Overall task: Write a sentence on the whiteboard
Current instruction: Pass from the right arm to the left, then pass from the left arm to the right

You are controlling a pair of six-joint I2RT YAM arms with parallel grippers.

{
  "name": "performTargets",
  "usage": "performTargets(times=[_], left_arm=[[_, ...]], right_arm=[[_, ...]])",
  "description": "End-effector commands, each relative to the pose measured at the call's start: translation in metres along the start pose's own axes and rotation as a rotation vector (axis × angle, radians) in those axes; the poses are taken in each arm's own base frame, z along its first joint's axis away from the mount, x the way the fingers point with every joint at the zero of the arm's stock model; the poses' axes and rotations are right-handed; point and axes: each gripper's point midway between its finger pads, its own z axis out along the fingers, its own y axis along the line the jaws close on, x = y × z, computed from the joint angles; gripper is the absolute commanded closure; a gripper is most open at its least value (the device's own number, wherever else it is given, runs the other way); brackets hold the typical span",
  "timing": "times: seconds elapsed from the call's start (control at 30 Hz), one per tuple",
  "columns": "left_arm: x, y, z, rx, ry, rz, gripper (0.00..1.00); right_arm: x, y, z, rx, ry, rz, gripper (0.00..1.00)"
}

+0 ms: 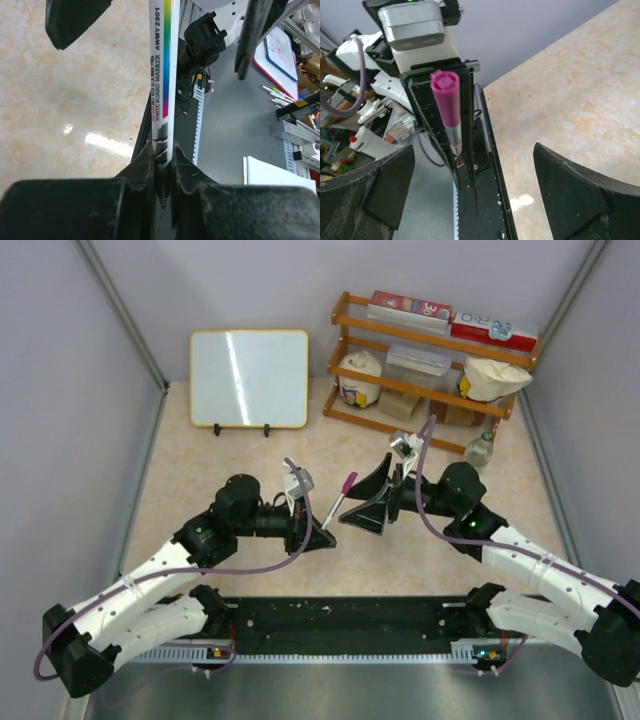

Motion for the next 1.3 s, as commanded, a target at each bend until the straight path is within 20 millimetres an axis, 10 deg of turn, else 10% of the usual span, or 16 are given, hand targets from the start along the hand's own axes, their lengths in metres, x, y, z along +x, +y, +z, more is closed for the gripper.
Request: performTargets(times=[0.0,0.3,1.27], left_arm=[[-0.005,-0.013,-0.008,0.035,0.031,0.043,1.0],[0.005,-0.029,-0.012,0.131,0.107,0.036,1.0],[0.011,-0.028,-0.005,0.179,0.154,0.023,1.0]], right_arm=[[-0.019,0.03,-0.003,-0.101,0.025,-0.11,0.01],[-0.011,0.045,0.001,-0.241,0.083,-0.071,0.03],[0.019,0.042,0.015,-0.29,0.186,0.02,0.81]])
